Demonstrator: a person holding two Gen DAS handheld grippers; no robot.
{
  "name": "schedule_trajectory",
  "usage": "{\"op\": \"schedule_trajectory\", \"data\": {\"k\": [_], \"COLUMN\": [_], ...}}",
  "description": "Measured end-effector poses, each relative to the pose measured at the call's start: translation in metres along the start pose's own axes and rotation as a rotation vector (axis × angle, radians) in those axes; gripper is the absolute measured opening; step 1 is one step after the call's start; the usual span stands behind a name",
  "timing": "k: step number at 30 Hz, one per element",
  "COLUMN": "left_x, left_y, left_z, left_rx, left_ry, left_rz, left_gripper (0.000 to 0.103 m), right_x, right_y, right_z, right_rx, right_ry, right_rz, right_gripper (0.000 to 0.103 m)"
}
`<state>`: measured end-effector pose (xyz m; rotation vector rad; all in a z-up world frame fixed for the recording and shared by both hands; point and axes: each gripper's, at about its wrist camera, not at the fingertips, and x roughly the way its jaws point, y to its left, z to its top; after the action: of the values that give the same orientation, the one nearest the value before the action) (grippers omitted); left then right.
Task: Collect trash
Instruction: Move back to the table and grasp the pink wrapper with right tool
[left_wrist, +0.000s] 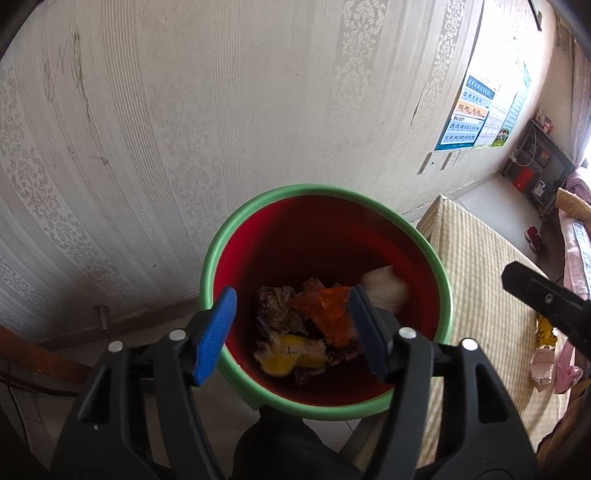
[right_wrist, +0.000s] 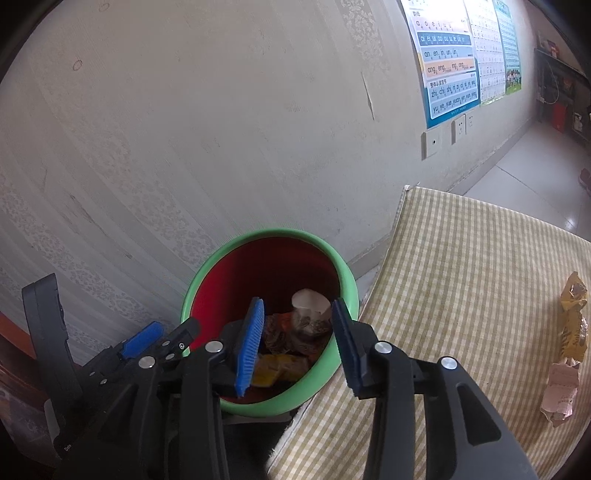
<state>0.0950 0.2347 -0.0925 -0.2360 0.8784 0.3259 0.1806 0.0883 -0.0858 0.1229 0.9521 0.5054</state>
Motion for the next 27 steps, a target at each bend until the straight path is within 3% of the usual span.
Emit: {"op": "schedule_trajectory", "data": {"k": [9, 16, 22, 24, 27], "left_x": [-0.018, -0.037, -0.049, -0.056, -0.067], "left_y": [-0.030, -0.075, -0.125, -0.143, -0.175], "left_z": [-0.016, -0.042, -0.065, -0.072, -0.085], "left_rx": [0.088, 0.176, 0.237, 0.258, 0.326], "left_ry": [-0.013, -0.001, 0.052, 0.059, 0.050], "left_rz": [-0.025, -0.126, -0.235, -0.264, -0.296], "left_gripper": [0.067, 0.069, 0.070, 0.070, 0.071], "right_x": [-0.049, -0.117, -0.162, -0.162, -0.146], "right_y": [-0.040, -0.125, -0.221, -0.254, -0.295], "right_z": [-0.026, -0.058, -0.069, -0.071, -0.078], "right_rx": [0.021, 0.070, 0.230, 0.305, 0.434], "right_ry": [-0.046, -0.121, -0.166, -0.131, -0.044], "right_rz": [-0.095, -0.366, -0.631, -0.639, -0.574], "right_gripper": [0.046, 0.054, 0.056, 0.057, 0.057]}}
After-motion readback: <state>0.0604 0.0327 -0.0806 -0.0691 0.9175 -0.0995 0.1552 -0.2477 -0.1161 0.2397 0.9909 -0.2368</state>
